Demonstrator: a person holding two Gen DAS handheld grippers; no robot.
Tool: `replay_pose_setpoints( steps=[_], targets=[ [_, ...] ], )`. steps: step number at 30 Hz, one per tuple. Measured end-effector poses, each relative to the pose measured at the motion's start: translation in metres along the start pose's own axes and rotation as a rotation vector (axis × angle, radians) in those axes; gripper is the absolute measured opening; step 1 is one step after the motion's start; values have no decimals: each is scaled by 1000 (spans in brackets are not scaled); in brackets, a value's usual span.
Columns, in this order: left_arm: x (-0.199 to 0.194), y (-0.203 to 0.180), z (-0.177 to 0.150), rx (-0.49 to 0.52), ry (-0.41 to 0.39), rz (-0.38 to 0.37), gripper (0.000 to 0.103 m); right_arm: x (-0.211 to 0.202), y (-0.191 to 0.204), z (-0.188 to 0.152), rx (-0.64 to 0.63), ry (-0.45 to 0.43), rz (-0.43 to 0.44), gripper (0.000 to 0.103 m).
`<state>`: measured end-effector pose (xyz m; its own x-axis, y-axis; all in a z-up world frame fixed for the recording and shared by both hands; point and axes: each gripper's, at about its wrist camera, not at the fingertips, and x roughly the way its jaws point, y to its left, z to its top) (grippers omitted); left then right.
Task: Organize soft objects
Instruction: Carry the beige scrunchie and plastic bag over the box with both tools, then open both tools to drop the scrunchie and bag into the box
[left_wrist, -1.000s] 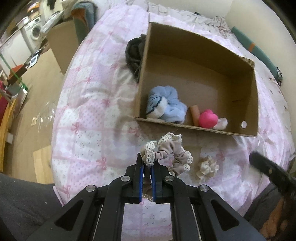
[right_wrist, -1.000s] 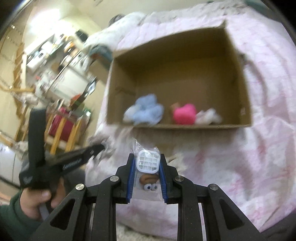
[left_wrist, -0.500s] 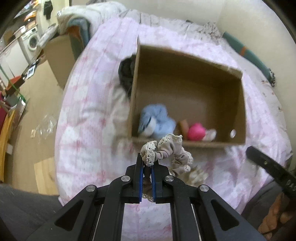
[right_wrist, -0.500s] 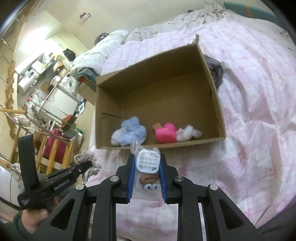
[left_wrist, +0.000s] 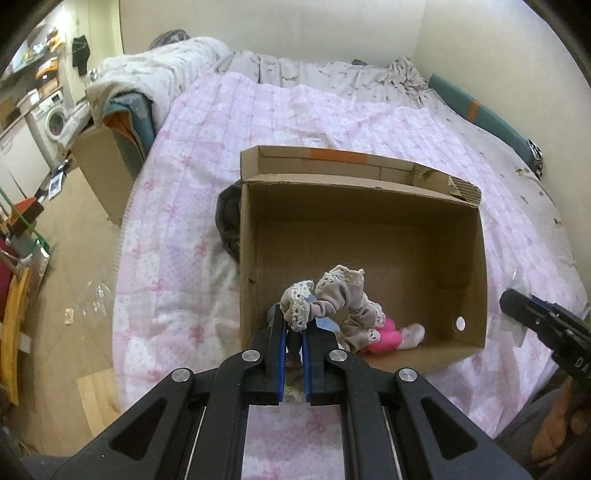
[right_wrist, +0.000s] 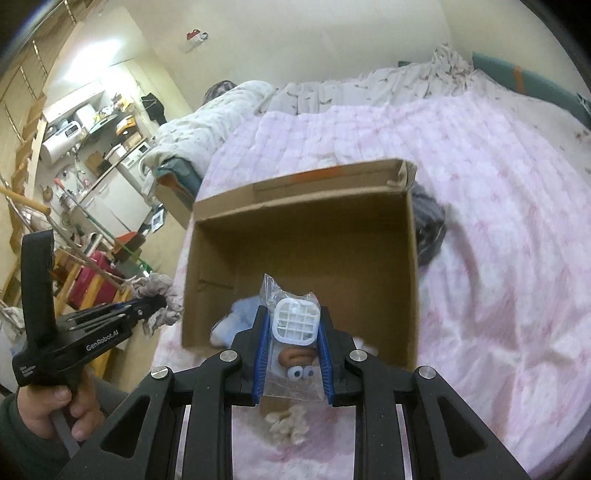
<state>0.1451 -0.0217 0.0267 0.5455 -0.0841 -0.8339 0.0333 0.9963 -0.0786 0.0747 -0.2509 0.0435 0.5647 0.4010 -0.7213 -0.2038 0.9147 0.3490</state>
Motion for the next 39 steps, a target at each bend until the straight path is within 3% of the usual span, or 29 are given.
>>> replay_pose_setpoints(
  steps=[4,7,13,16,22,29,39],
  targets=[
    [15,-5,4,-4,29,-12,7,12,-9,3,1,-2,-14,26],
    [24,-12,6,20,34,-5,7,18,-28,1,118,-25,68,26],
    [44,-20,4,47,18,-16,7,31,-40,0,132,-19,16,26],
    [56,-24,-1,88,-6,-5,7,37,-47,-3,153,3,12,26],
    [67,-21,1,47,13,-43,7,47,-58,-7,193,40,-5,26],
    [71,-22,-1,49,37,-64,7,73,-54,-11,148,150,-95,26],
    [77,-25,-4,48,57,-54,7,88,-51,-20,125,231,-106,26]
  ],
)
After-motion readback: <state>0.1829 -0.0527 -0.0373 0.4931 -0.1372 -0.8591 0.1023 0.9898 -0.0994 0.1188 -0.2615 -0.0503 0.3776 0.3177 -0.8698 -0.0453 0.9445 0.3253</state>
